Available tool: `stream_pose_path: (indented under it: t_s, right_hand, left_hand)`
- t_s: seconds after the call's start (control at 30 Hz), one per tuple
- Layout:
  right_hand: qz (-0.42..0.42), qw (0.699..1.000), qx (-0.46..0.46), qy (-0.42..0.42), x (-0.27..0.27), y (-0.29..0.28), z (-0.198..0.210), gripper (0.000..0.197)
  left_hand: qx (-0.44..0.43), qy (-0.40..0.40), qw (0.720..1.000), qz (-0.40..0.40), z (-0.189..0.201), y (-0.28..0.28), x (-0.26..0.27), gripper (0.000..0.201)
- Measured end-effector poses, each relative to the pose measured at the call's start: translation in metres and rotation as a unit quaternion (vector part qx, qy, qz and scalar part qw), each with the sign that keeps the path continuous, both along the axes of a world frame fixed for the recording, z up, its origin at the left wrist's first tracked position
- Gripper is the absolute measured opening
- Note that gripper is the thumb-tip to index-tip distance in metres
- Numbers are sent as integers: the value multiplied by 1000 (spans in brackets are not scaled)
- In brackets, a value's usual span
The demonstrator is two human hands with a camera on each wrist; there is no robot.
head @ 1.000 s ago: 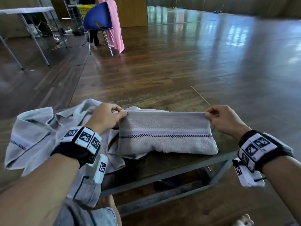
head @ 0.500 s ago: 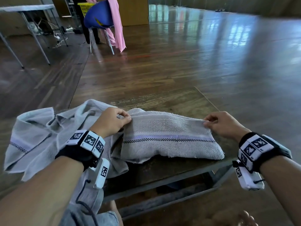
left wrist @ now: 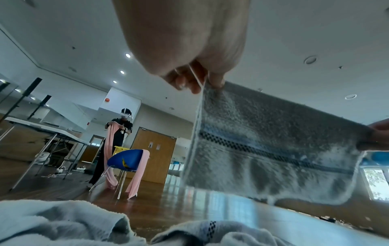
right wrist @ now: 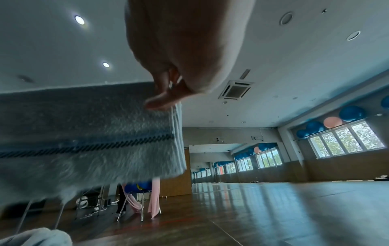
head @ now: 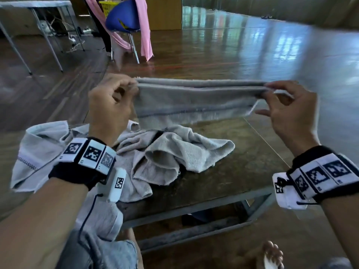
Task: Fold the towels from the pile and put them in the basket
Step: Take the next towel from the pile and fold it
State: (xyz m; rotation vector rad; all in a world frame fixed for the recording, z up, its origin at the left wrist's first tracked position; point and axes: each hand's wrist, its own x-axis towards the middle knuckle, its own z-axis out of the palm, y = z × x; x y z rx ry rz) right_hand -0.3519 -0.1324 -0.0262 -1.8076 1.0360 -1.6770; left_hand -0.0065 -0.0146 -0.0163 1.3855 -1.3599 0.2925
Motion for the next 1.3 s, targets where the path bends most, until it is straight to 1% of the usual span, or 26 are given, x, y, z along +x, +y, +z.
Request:
stream_pose_path:
  t_s: [0.03, 0.07, 0.1, 0.13, 0.17, 0.2, 0.23, 0.27, 0.3, 0.33, 0.43, 0.47, 0.57, 0.67, 0.73, 0.8, 0.93, 1.0, 1.07, 1.13, 1.23, 1.3]
  right_hand:
    - [24, 999, -18, -22, -1, 5, -1, 7]
    - [47, 998, -19, -26, -4, 10, -6, 9]
    - [58, 998, 2, -15, -8, 14, -14, 11]
    - [59, 997, 43, 16, -14, 17, -23, 14]
    - [52, 991, 97, 76, -22, 18, -35, 18]
    - [51, 974, 151, 163, -30, 18, -48, 20]
    - [61, 945, 196, 255, -39, 19, -60, 20]
    - [76, 913, 234, 326, -45, 22, -71, 20]
    - [80, 890, 259, 366, -49, 24, -81, 18]
    - [71, 882, 269, 380, -51, 26, -89, 16]
    - [22, 890, 279, 361, -49, 25, -101, 7]
    - [12, 889, 286, 357, -45, 24, -102, 7]
    - [5, 875, 315, 368, -33, 20, -103, 25]
    - [-18, 866, 336, 370, -23, 16, -105, 47]
    - [-45, 865, 339, 366, -19, 15, -107, 52]
    - [-59, 863, 343, 366, -17, 13, -108, 53]
    - [-63, 854, 358, 372, -14, 12, -109, 51]
    - [-66, 853, 363, 369, -13, 13, -107, 51]
    - [-65, 854, 366, 363, -12, 16, -103, 46]
    - [-76, 859, 360, 356, -11, 18, -100, 46]
    - [-101, 870, 337, 345, -14, 16, -95, 46]
    - [-88, 878, 334, 332, -18, 12, -91, 43]
  left_hand:
    - [-22, 0, 1000, -5, 2, 4, 0, 15]
    - [-25, 2, 1000, -12, 2, 9, 2, 13]
    - [-3, 4, 1000, -20, -1, 13, 4, 11]
    - [46, 1, 998, -30, -5, 16, 7, 8]
    - [124, -6, 991, -47, -11, 20, 11, 5]
    - [223, -15, 972, -69, -18, 22, 14, 4]
    - [326, -27, 941, -90, -27, 24, 16, 4]
    - [409, -40, 906, -98, -37, 25, 17, 4]
    - [461, -46, 881, -95, -47, 26, 16, 4]
    - [484, -40, 870, -84, -55, 25, 15, 6]
    - [491, -4, 870, -31, -73, 18, 12, 23]
    - [495, 0, 869, -9, -76, 15, 10, 30]
    - [524, 1, 851, 33, -81, 5, 6, 50]
    - [550, 18, 834, 39, -82, -2, 0, 57]
    - [565, 27, 824, 34, -81, -6, -2, 57]
    - [572, 39, 819, 31, -81, -7, -3, 54]
    - [589, 50, 806, 23, -84, -6, -4, 36]
    - [594, 47, 803, 24, -84, -4, -4, 33]
    - [587, 47, 807, 36, -81, -2, -3, 29]
    - [568, 56, 819, 58, -77, -2, -2, 28]
    - [525, 89, 842, 86, -70, -2, 3, 26]
    - [506, 114, 850, 90, -69, -2, 6, 26]
